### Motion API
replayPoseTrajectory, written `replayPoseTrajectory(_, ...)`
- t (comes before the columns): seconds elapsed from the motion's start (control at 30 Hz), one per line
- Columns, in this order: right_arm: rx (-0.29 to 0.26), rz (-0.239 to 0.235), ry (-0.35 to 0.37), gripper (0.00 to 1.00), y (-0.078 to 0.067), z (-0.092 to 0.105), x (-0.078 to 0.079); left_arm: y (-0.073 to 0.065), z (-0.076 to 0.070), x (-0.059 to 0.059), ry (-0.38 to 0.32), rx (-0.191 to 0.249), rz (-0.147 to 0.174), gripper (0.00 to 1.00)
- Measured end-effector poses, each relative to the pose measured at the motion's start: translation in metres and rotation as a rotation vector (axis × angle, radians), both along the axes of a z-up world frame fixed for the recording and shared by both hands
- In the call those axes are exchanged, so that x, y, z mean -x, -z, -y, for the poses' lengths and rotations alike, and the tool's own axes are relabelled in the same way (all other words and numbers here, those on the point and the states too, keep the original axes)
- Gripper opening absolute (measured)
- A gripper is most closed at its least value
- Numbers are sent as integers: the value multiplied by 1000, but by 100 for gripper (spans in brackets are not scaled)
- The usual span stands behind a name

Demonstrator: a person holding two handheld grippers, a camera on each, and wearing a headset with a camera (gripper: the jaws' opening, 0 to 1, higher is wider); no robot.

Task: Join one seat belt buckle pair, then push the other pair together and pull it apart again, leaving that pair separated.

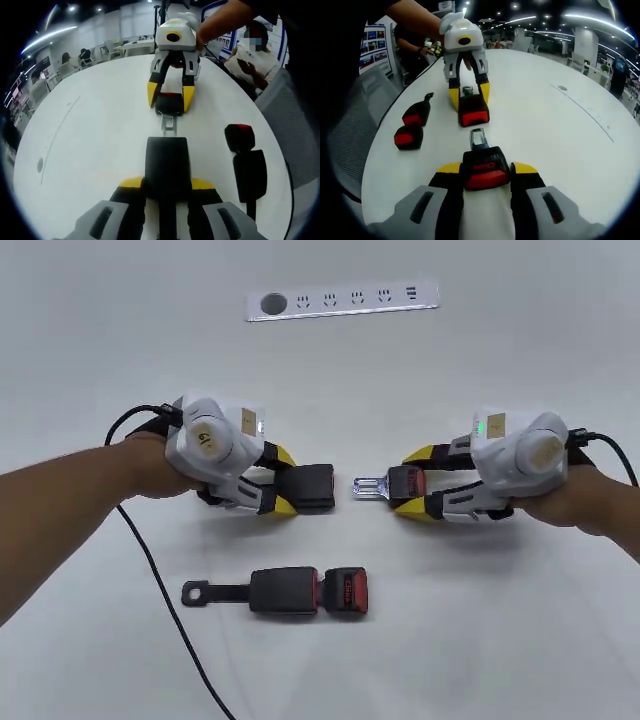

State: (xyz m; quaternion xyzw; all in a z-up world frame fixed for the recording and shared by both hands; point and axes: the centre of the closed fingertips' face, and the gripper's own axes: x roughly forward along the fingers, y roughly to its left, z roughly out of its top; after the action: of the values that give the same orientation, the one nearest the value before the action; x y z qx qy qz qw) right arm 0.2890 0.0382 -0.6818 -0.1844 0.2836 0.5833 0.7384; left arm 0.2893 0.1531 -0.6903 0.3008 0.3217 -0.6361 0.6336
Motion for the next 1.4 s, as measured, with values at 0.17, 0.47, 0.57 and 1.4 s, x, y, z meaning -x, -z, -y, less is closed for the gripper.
replayPoseTrajectory(0.17,3,5,-20,35,5,-14,-6,0,-1,0,2,-10,-1,33)
replayPoseTrajectory(0.47,8,4,-32,35,16,-33,-11,0,-2,-1,13,-24,-5,33)
replayPoseTrajectory(0.57,10,3,-38,35,14,-42,-7,0,-3,-1,18,-34,-5,33)
replayPoseTrajectory(1.4,9,2,-19,34,13,-58,-8,1,-3,-3,19,-57,-10,32)
